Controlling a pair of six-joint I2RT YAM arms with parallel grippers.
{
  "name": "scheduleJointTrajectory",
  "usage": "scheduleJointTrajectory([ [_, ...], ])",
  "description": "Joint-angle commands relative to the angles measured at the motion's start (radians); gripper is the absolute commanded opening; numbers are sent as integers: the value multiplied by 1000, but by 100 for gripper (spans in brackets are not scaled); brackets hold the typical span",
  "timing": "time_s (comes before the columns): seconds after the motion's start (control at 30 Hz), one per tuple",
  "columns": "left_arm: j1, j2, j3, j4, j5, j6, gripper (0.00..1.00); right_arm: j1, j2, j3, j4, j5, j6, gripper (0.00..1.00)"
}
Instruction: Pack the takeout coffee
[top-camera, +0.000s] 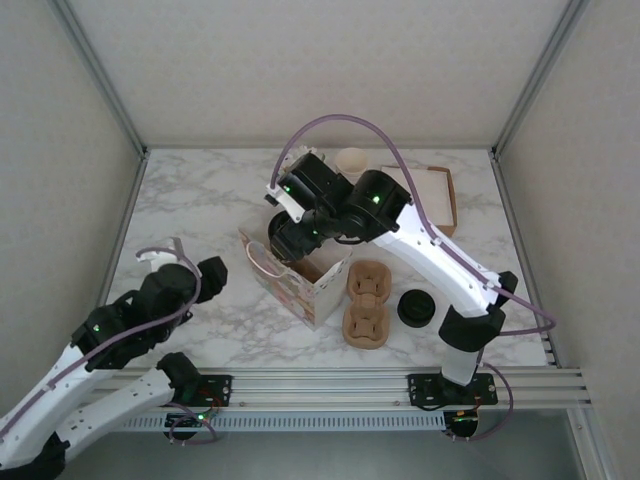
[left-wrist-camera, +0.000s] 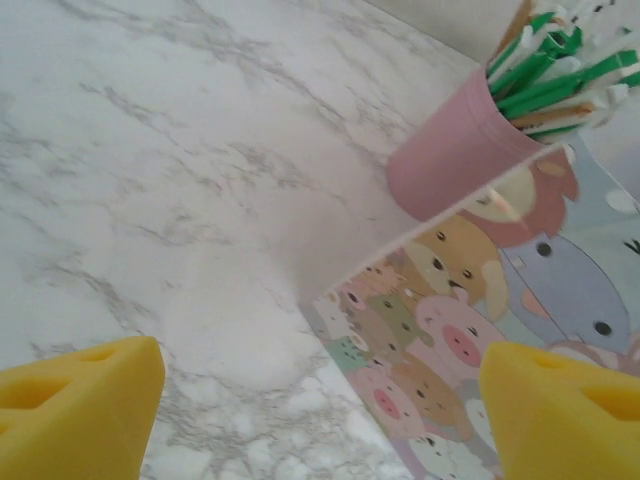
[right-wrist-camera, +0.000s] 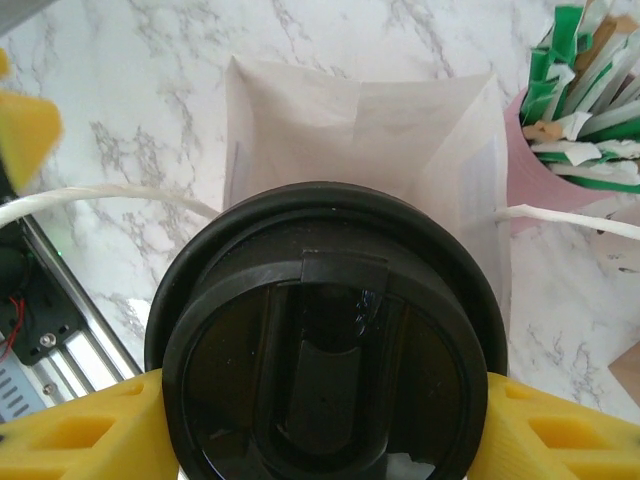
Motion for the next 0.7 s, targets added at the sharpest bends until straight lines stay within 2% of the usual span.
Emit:
scheduleJointTrajectory([
  [0.0,149,76,80,10,216,177,82,-28,28,31,-36,-53,-38,64],
  [0.13,333,159,176,67,433,265,83,-48,48,18,-38,-85,-52,63],
  [0.2,430,215,239,95,599,309,82,-59,63,17,-38,-98,-60,63],
  [0.33,561,338,328,140,909,343,79,-67,94,34,-47,-105,-69,61],
  [0.4,594,399,357,149,1017,377,76,-66,102,28,-45,-104,-74,61],
  [0.67,599,596,456,54,1185,585,69,-69,143,14,-31,-72,-91,61],
])
